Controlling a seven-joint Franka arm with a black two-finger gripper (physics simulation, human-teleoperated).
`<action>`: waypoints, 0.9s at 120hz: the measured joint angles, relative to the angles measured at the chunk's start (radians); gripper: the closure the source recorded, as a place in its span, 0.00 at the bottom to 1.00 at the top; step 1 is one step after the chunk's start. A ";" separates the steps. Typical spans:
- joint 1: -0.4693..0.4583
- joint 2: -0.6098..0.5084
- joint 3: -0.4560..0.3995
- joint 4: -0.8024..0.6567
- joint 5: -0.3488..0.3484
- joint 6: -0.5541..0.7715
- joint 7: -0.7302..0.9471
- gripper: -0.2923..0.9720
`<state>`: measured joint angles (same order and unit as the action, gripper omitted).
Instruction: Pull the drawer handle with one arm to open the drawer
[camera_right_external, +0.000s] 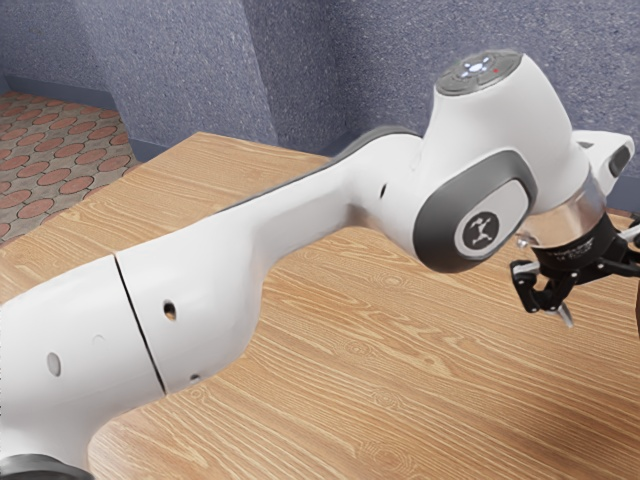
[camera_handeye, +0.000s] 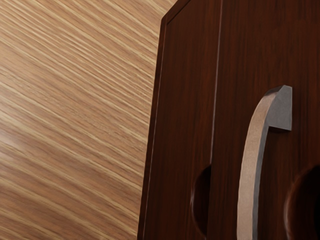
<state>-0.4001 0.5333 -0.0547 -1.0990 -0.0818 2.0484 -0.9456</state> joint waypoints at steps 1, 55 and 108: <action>0.000 0.001 0.000 0.000 0.000 0.001 0.000 0.24; 0.004 0.008 -0.002 -0.010 -0.017 0.029 0.006 0.42; -0.003 -0.038 0.011 -0.079 -0.016 0.038 0.008 0.46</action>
<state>-0.4027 0.4955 -0.0433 -1.1779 -0.0980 2.0863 -0.9374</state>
